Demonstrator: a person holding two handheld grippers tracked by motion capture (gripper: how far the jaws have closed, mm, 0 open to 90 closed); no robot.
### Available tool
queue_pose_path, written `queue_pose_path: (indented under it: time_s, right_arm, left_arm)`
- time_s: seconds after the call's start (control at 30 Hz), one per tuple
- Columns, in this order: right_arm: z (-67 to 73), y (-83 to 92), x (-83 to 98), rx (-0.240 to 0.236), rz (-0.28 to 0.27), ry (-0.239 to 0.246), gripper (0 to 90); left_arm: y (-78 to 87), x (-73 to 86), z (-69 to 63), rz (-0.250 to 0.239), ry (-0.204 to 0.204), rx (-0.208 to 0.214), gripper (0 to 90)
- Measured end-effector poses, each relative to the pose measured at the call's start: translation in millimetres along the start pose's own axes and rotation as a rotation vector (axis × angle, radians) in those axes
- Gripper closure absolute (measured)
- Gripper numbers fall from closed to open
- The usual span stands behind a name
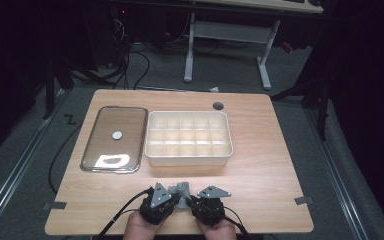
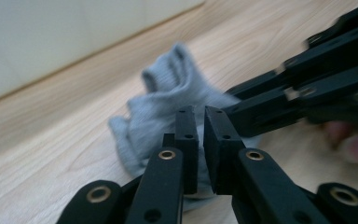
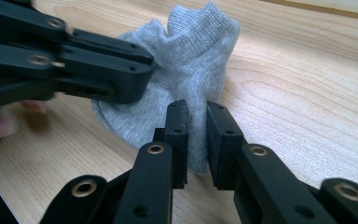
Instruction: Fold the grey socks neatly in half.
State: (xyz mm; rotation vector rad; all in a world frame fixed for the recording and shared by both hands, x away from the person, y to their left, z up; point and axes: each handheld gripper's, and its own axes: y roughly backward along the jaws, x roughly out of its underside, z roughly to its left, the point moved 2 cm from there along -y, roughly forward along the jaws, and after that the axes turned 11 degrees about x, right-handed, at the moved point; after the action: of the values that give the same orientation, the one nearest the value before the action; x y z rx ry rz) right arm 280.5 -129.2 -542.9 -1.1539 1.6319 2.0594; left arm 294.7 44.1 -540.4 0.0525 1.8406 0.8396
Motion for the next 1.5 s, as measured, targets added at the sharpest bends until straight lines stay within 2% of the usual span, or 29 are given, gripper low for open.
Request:
queue_pose_path:
  time_s: [0.13, 0.23, 0.43, 0.53, 0.57, 0.63, 0.7, 0.73, 0.77, 0.8, 0.83, 0.87, 0.9, 0.93, 0.97, 1.0, 1.03, 1.1, 1.23, 1.37, 1.5]
  right_arm:
    - [1.1, 2.9, -1.7, 0.005, -0.003, 0.010, 81.6]
    - [4.3, 10.0, -5.5, 0.010, -0.030, 0.022, 82.0]
    - [19.0, 19.8, -11.7, 0.023, -0.066, 0.098, 82.1]
    - [20.5, 19.4, -13.2, 0.023, -0.066, 0.118, 80.0]
    - [19.3, 20.3, -13.8, 0.021, -0.065, 0.108, 77.4]
    - [12.6, 27.2, -16.5, 0.018, -0.101, 0.073, 74.0]
    - [2.6, 34.1, -19.8, 0.049, -0.134, 0.049, 70.6]
    - [-3.9, 35.4, -21.2, 0.074, -0.128, 0.036, 70.0]
    - [-3.9, 35.4, -21.2, 0.074, -0.128, 0.036, 70.0]
    - [-9.1, 33.6, -21.5, 0.092, -0.116, 0.031, 68.7]
    - [-18.8, 23.4, -19.8, 0.115, -0.051, 0.034, 62.5]
    - [-20.7, 19.2, -18.9, 0.114, -0.018, 0.026, 62.1]
    - [-21.6, 14.6, -17.1, 0.111, 0.015, 0.005, 65.3]
    - [-21.6, 14.6, -17.1, 0.111, 0.015, 0.005, 65.3]
    - [-19.4, 7.7, -12.0, 0.119, 0.030, 0.015, 77.8]
    - [-19.4, 7.7, -12.0, 0.119, 0.030, 0.015, 77.8]
    - [-13.4, 3.1, -8.0, 0.099, 0.024, 0.039, 82.2]
    - [-8.1, -0.7, -6.1, 0.079, 0.033, 0.059, 83.7]
    - [-0.3, -3.7, -5.7, 0.052, 0.026, 0.066, 86.1]
    - [4.6, -0.2, -10.2, 0.025, -0.006, 0.066, 87.4]
    - [4.8, 2.4, -12.0, 0.044, -0.010, 0.087, 87.2]
  left_arm:
    - [-2.3, 2.5, -0.4, 0.005, -0.019, -0.010, 85.5]
    - [-2.5, 2.7, -0.1, 0.006, -0.015, -0.010, 86.1]
    - [-2.6, 2.7, 0.3, 0.007, -0.015, -0.004, 86.9]
    - [-2.7, 2.6, 0.8, 0.006, -0.013, -0.003, 86.9]
    - [-2.7, 2.7, 0.8, 0.007, -0.014, -0.002, 86.9]
    - [-2.7, 2.7, 0.6, 0.006, -0.014, -0.003, 86.9]
    - [-2.5, 2.7, 0.6, 0.007, -0.015, -0.002, 86.9]
    - [-2.6, 2.7, 0.6, 0.007, -0.015, -0.002, 86.9]
    - [-2.6, 2.7, 0.6, 0.007, -0.015, -0.002, 86.8]
    - [-2.6, 2.6, 0.5, 0.006, -0.014, -0.002, 86.8]
    - [-2.5, 2.6, 0.6, 0.006, -0.015, -0.002, 86.7]
    - [-2.5, 2.6, 0.5, 0.006, -0.016, -0.002, 86.6]
    - [-2.5, 2.7, 0.4, 0.005, -0.016, -0.004, 86.6]
    - [-2.5, 2.7, 0.4, 0.005, -0.016, -0.004, 86.5]
    - [-2.3, 2.6, 0.8, 0.005, -0.015, 0.000, 86.4]
    - [-2.3, 2.6, 0.8, 0.005, -0.015, 0.000, 86.3]
    - [-2.3, 2.6, 0.9, 0.004, -0.014, 0.000, 86.2]
    - [-2.2, 2.6, 1.1, 0.004, -0.014, 0.001, 86.1]
    - [-2.2, 2.6, 1.1, 0.005, -0.014, 0.003, 86.1]
    - [-2.1, 2.5, 1.2, 0.003, -0.015, 0.004, 86.1]
    - [3.6, 0.3, -0.1, -0.014, -0.007, 0.030, 80.9]
